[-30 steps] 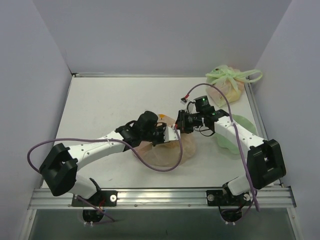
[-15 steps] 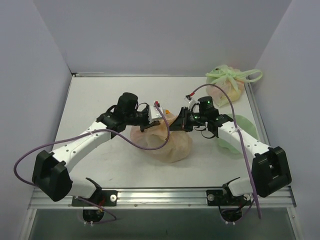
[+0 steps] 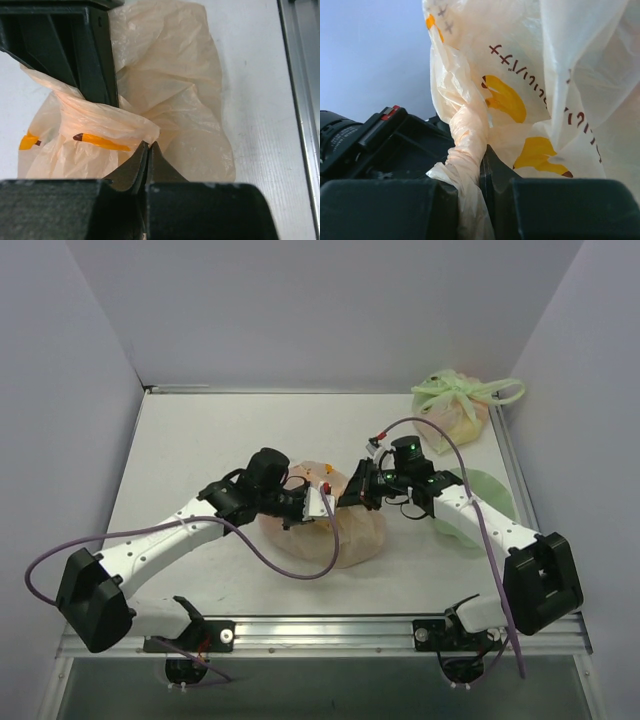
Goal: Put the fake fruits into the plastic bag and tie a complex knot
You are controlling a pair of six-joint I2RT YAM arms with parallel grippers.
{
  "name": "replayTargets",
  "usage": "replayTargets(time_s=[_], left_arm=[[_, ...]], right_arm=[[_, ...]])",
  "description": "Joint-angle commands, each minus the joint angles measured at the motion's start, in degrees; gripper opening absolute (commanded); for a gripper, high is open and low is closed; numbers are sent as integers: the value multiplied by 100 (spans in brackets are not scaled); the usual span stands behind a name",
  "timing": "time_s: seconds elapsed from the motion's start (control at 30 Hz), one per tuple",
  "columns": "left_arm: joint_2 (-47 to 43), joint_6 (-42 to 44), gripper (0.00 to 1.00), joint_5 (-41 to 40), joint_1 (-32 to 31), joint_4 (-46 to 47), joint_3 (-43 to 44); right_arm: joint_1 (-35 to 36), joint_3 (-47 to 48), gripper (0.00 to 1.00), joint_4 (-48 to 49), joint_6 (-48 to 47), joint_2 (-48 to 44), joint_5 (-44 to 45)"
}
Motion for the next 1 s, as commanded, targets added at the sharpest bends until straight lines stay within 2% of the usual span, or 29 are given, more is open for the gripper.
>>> replayTargets(time_s=[0.0,0.2,0.23,0.3,0.4,0.43,0.5,0.57,0.6,0.67,0.7,0.73,0.8,0.93,0.97], left_arm=[[382,307,0,-186,-180,-1236,-314],[1050,-52,0,-1975,-286,55,-490],[1112,-192,0,-2250,-286,335,-534],[1200,-728,0,-2620,-155,1126,-552],[1122,-1325,0,-2193,206,1690,-377],[1060,-1605,0,-1712,294,1769,-307],[1016,-1862,0,-1375,452,1797,-96],[902,-2099,0,-961,497,1796,-60],[832,-2179,0,-821,540,1814,-77],[647,-2249,0,-434,532,1753,-103],[586,-2311,0,-311,532,1744,-121],[463,-2363,0,-188,532,1665,-130],[375,-2495,0,-47,514,1630,-139],[260,-2645,0,164,601,1366,-7],[251,-2663,0,191,602,1322,36]], right_arm=[[-291,-21,0,922,801,-80,439],[-326,-364,0,1845,1766,-45,140],[-309,-487,0,2203,1890,-19,87],[-265,-514,0,2198,1962,8,-1],[-212,-523,0,2093,1761,-36,-106],[-212,-506,0,1909,1499,-45,-133],[-238,-436,2,1611,1208,-27,-177],[-273,-261,8,1259,567,-45,-159],[-317,-181,20,883,303,-53,-90],[-352,12,30,380,-558,-123,42],[-370,144,38,109,-787,-159,182],[-370,215,58,-77,-1050,-246,305],[-344,486,74,-602,-1947,-291,551],[-177,918,79,-1282,-3721,-509,1060],[-133,979,79,-1396,-4499,-580,1271]])
